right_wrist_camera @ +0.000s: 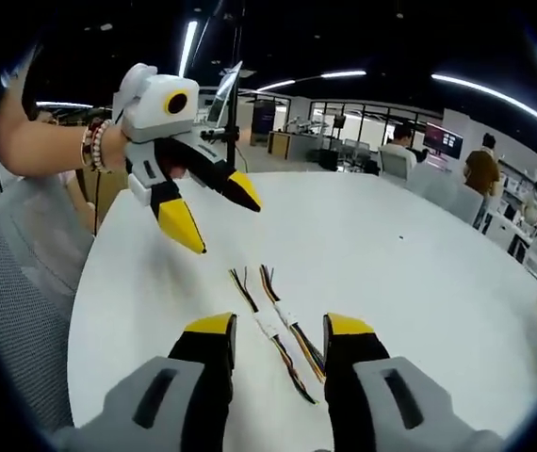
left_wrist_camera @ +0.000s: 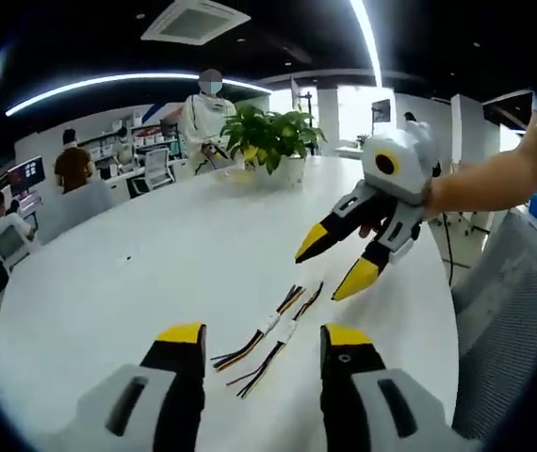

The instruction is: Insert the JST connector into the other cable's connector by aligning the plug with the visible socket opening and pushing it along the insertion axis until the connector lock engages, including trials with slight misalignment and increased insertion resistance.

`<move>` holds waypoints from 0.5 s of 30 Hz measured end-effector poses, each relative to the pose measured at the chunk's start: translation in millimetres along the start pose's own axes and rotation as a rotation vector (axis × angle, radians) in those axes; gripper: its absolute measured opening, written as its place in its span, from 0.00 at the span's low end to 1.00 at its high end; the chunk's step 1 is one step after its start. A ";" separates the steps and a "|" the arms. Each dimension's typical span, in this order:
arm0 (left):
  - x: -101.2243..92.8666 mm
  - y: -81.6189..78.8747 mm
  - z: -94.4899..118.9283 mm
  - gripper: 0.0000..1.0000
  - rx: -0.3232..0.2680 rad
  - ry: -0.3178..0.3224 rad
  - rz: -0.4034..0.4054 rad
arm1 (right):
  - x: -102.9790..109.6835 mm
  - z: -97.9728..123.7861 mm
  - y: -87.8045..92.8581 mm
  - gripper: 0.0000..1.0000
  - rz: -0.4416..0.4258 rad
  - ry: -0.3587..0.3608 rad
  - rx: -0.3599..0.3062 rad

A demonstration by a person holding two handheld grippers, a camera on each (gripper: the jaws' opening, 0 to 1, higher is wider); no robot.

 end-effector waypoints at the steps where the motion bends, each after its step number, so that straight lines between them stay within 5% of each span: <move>1: 0.4 -0.3 1.9 0.49 -0.001 -0.007 0.002 | 0.3 1.0 -0.8 0.40 -0.001 0.005 -0.002; 15: 2.9 -5.9 53.4 0.71 -0.056 -0.148 0.097 | -6.9 27.1 -18.9 0.52 -0.093 0.137 -0.056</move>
Point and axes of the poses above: the point that each gripper's makers call its tool centre point, and the gripper's own axes: z roughly backward along the fingers, x roughly to its left, y roughly out of its underside, the point moved 6 cm from there along z, roughly backward along the fingers, and after that the axes turned 5 degrees about y, right-handed, at the moved point
